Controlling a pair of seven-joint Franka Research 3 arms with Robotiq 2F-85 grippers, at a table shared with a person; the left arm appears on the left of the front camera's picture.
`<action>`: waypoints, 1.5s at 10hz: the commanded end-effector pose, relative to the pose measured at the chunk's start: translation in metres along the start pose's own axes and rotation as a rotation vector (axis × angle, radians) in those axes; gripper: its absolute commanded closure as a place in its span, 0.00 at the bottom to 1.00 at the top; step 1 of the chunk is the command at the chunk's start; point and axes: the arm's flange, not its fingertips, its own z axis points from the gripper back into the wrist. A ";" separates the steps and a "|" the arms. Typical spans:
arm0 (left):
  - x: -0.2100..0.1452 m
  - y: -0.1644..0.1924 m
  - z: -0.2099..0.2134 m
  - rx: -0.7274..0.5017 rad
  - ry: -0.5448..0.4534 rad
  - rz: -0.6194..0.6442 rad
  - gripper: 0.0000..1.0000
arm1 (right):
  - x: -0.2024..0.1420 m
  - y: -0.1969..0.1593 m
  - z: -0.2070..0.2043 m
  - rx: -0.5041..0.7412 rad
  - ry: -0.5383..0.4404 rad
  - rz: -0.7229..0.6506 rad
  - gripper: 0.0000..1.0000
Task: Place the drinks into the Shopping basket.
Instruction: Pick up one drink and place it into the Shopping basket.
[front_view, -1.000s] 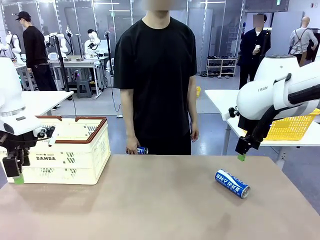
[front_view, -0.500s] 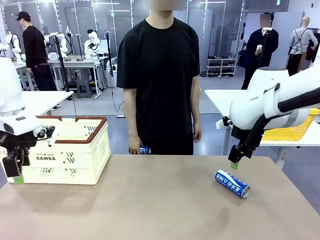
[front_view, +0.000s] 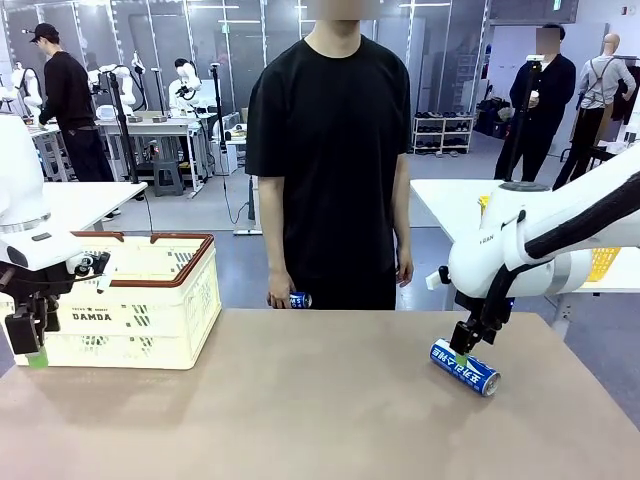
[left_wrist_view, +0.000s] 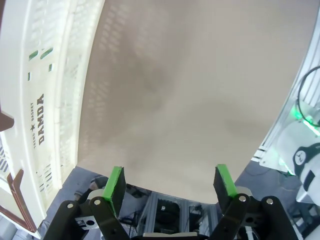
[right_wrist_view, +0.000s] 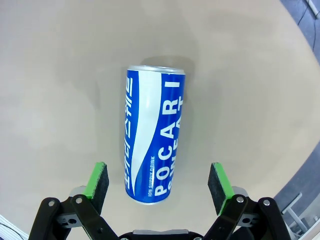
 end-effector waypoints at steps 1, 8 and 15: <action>0.000 -0.004 0.000 -0.001 -0.002 0.016 0.10 | 0.009 -0.002 -0.007 -0.013 0.002 -0.020 0.00; 0.000 -0.004 0.000 -0.001 -0.002 0.016 0.10 | 0.020 -0.007 -0.042 -0.021 0.029 -0.009 0.00; 0.000 -0.004 0.000 -0.001 -0.002 0.016 0.10 | 0.022 -0.003 -0.040 -0.071 0.049 -0.080 0.55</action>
